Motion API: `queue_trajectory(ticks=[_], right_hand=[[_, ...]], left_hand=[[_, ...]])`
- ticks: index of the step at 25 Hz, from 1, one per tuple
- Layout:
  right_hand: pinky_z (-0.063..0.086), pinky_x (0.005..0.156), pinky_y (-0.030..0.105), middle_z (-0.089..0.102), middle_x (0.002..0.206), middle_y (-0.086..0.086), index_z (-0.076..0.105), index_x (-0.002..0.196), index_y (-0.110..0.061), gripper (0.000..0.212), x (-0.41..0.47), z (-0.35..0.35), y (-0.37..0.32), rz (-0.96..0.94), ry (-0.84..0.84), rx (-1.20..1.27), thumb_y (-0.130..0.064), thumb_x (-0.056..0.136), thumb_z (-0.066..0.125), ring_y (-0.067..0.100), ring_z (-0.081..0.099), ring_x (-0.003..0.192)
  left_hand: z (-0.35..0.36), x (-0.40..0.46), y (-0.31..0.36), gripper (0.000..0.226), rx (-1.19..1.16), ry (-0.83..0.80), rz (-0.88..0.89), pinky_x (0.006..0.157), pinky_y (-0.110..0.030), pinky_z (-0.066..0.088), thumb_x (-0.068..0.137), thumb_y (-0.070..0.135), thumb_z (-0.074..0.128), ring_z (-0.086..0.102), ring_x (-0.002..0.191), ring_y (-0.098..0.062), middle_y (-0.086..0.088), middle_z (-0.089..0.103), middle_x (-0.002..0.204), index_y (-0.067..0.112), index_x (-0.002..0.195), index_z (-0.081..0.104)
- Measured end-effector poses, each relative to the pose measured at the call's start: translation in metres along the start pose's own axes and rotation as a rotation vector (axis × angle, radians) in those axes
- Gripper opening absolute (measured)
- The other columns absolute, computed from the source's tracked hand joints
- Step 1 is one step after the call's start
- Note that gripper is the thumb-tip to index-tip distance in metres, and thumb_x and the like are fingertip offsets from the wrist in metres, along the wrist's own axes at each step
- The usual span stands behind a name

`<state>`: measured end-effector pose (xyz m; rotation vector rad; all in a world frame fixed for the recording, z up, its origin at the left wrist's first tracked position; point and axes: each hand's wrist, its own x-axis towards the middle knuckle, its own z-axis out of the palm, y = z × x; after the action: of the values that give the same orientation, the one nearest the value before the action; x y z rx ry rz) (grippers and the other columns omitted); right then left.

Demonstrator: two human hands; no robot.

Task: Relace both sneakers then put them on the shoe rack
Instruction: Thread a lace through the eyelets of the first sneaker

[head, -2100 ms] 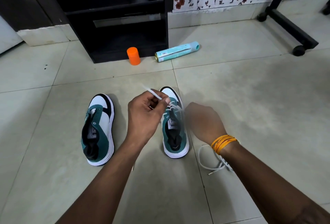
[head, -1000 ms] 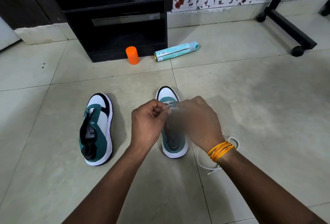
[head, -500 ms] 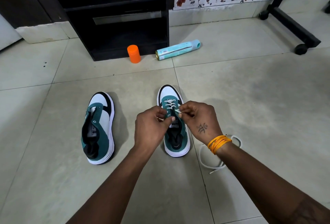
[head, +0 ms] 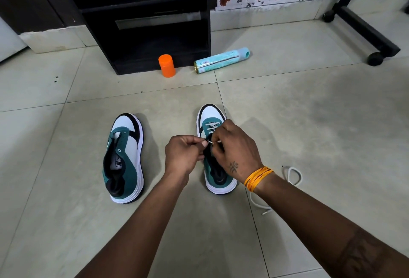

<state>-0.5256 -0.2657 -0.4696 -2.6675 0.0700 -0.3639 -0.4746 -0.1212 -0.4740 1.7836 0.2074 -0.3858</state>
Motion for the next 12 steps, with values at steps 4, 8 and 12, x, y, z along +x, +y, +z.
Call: queue_trajectory(ticks=[4, 8, 12], right_hand=[[0.052, 0.057, 0.041, 0.052, 0.102, 0.002, 0.062, 0.089, -0.016, 0.013, 0.001, 0.009, -0.002, 0.017, 0.023, -0.050, -0.028, 0.092, 0.059, 0.027, 0.059, 0.085], [0.053, 0.061, 0.042, 0.054, 0.101, 0.000, 0.067, 0.091, -0.021, 0.006, -0.002, 0.012, 0.004, 0.047, 0.081, 0.100, -0.026, 0.092, 0.063, 0.024, 0.059, 0.089], [0.053, 0.061, 0.041, 0.055, 0.097, -0.003, 0.073, 0.086, -0.023, 0.005, -0.001, 0.014, 0.007, 0.086, 0.120, 0.157, -0.020, 0.086, 0.070, 0.021, 0.059, 0.087]], left_hand=[[0.000, -0.005, 0.000, 0.008, 0.040, 0.000, 0.045, 0.078, -0.037, 0.066, 0.090, 0.011, 0.078, 0.078, 0.074, -0.018, -0.001, 0.079, 0.077, 0.015, 0.085, 0.082], [-0.001, -0.005, -0.001, 0.019, 0.065, -0.027, 0.115, 0.075, -0.037, 0.066, 0.095, 0.005, 0.068, 0.075, 0.072, -0.018, -0.002, 0.079, 0.080, 0.019, 0.087, 0.079], [-0.002, 0.000, -0.005, 0.026, 0.123, -0.042, 0.217, 0.071, -0.036, 0.065, 0.091, -0.001, 0.070, 0.076, 0.071, -0.023, 0.001, 0.078, 0.082, 0.023, 0.087, 0.079]])
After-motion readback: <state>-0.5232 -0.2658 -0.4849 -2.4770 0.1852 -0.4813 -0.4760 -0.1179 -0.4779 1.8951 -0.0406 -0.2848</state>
